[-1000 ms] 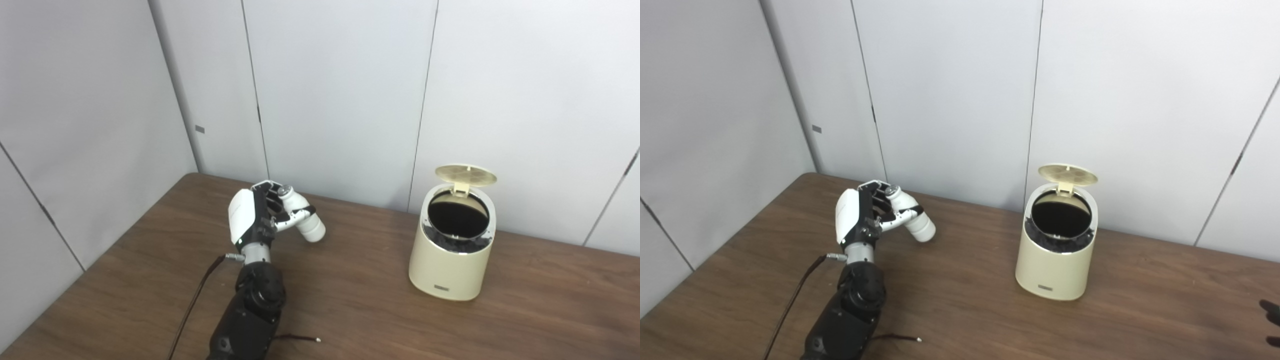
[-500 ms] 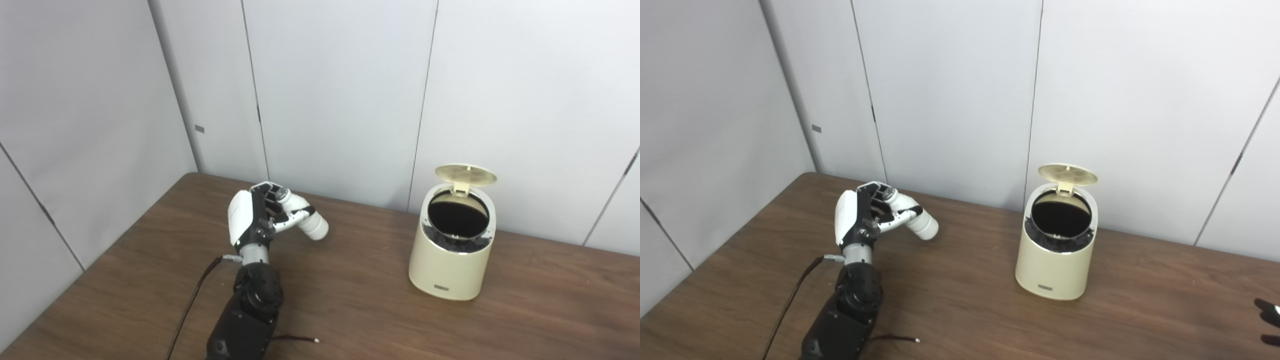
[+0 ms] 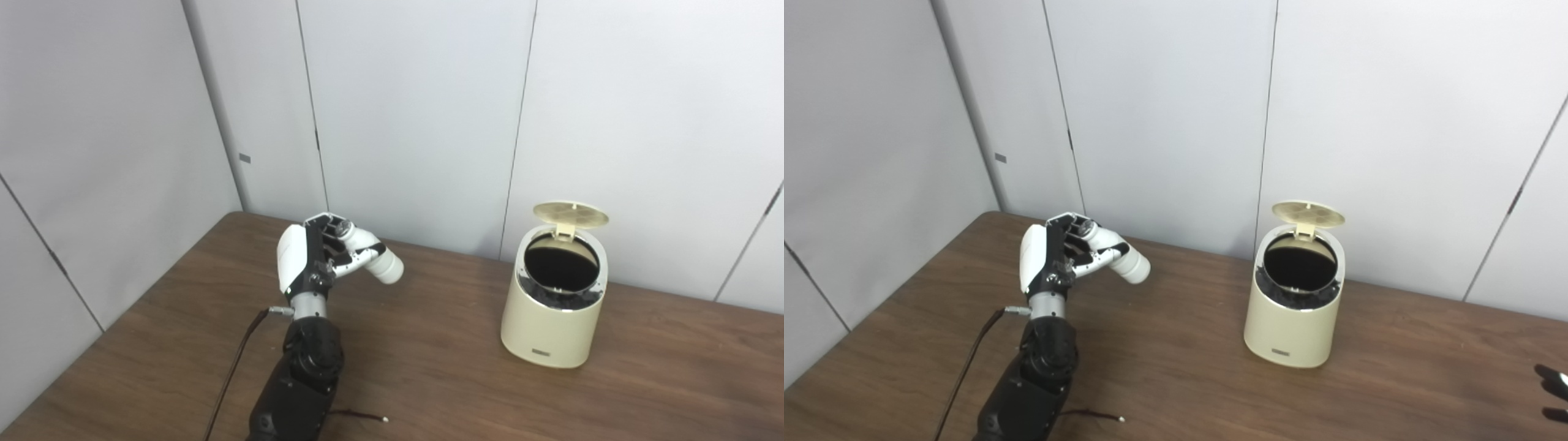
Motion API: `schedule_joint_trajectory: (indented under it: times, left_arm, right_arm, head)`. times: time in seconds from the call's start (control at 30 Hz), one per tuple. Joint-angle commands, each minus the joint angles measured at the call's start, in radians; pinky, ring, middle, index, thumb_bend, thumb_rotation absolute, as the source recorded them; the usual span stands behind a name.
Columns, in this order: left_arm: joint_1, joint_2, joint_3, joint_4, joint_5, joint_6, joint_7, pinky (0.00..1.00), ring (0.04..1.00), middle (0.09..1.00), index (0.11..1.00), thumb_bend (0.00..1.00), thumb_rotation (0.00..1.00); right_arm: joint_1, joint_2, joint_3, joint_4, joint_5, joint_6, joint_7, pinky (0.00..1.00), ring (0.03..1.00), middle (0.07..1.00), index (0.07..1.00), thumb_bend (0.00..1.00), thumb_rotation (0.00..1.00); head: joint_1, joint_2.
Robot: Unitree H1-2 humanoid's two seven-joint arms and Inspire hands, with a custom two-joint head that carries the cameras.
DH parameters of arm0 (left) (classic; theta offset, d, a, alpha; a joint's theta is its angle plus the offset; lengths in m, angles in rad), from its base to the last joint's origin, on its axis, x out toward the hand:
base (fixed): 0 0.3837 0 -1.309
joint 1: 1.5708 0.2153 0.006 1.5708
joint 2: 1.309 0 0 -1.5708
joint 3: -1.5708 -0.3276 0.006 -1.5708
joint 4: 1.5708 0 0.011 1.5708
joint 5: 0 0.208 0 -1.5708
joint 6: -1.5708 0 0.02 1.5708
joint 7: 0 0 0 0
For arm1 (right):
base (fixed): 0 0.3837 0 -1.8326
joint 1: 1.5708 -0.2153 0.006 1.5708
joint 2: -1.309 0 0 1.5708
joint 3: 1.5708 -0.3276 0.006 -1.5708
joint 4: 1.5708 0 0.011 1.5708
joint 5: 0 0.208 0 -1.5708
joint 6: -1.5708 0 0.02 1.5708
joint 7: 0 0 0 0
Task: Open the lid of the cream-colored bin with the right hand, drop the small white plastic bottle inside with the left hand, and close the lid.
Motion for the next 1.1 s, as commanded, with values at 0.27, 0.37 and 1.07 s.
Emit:
schedule_joint_trajectory:
  times: [0.27, 0.37, 1.07]
  left_arm:
    - [-0.018, 0.013, -0.005, -0.187, 0.039, -0.085, 0.003, 0.89, 0.497, 0.443, 0.483, 0.50, 0.00]
    - [-0.015, 0.008, -0.013, -0.242, 0.035, -0.100, -0.016, 0.99, 0.508, 0.456, 0.471, 0.50, 0.00]
    - [-0.057, -0.047, -0.138, -0.352, 0.279, -0.229, 0.006, 0.99, 0.472, 0.480, 0.478, 0.51, 0.00]
  right_arm:
    - [-0.017, -0.001, -0.011, -0.027, -0.005, -0.032, -0.006, 0.66, 0.804, 0.836, 0.816, 0.70, 0.99]
    - [-0.018, 0.004, -0.014, -0.027, -0.016, -0.033, -0.006, 0.66, 0.804, 0.837, 0.818, 0.71, 1.00]
    - [-0.009, 0.070, -0.028, -0.049, -0.061, -0.030, 0.015, 0.66, 0.810, 0.844, 0.821, 0.67, 0.99]
  head:
    - [-0.014, -0.005]
    - [-0.018, -0.006]
    - [-0.108, -0.041]
